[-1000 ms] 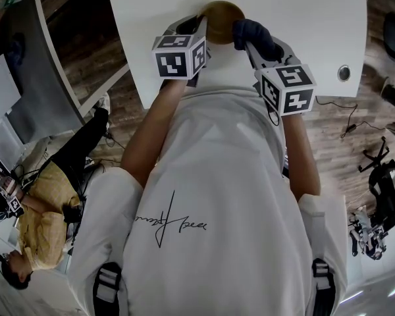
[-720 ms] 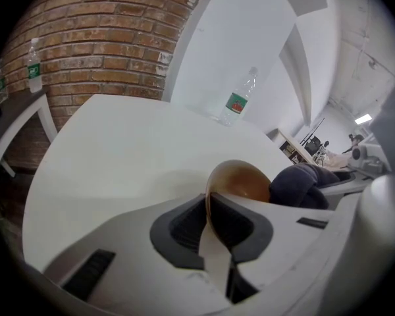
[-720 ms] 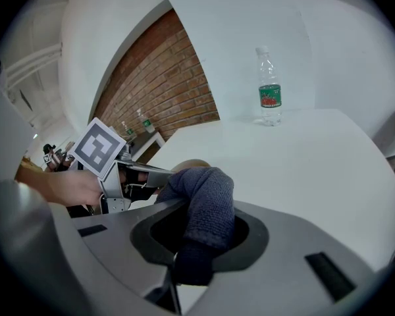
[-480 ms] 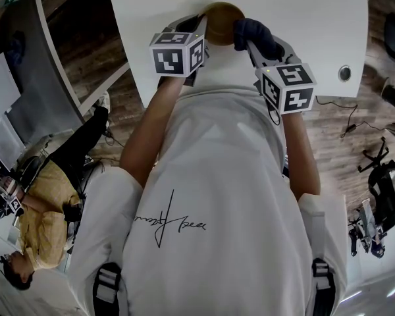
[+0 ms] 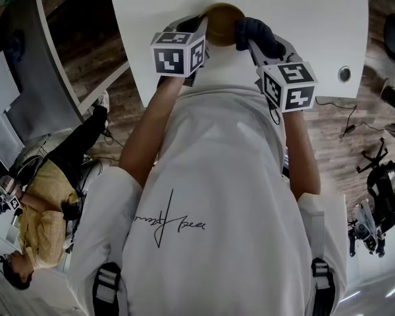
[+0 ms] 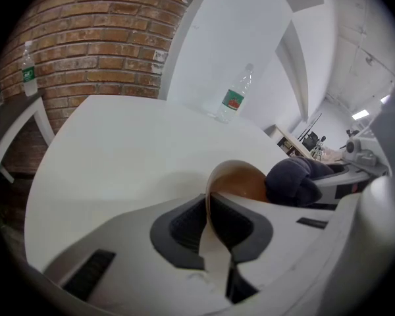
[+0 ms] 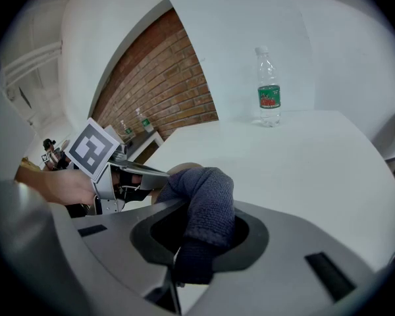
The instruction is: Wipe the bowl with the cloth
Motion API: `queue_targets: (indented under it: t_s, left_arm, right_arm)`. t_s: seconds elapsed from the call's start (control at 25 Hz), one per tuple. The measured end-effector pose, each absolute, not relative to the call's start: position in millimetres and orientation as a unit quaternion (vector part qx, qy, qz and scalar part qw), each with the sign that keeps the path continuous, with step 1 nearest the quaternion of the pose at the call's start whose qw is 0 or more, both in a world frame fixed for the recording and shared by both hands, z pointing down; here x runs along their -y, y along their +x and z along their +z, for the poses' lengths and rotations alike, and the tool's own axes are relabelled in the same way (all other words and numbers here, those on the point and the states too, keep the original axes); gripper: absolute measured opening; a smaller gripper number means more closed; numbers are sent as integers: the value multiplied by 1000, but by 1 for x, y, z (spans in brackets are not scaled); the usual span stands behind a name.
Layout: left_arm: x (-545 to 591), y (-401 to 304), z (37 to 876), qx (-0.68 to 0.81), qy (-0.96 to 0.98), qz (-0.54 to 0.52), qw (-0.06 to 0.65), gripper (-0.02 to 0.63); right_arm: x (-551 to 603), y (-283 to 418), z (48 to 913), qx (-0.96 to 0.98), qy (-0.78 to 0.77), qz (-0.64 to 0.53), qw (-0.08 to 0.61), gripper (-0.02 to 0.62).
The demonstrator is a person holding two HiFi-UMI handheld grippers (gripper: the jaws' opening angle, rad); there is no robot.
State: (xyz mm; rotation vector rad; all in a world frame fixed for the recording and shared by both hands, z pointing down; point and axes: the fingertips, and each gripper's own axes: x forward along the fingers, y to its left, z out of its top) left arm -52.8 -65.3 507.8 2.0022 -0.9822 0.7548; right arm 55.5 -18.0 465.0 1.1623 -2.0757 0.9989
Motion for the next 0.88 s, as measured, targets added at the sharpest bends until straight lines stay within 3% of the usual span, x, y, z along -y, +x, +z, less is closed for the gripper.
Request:
queue_targets:
  t_s: [0.88]
  left_arm:
    - [62,-48,508,378,788,303,380,18]
  right_arm:
    - [31,63,464,778,430,357,287,71]
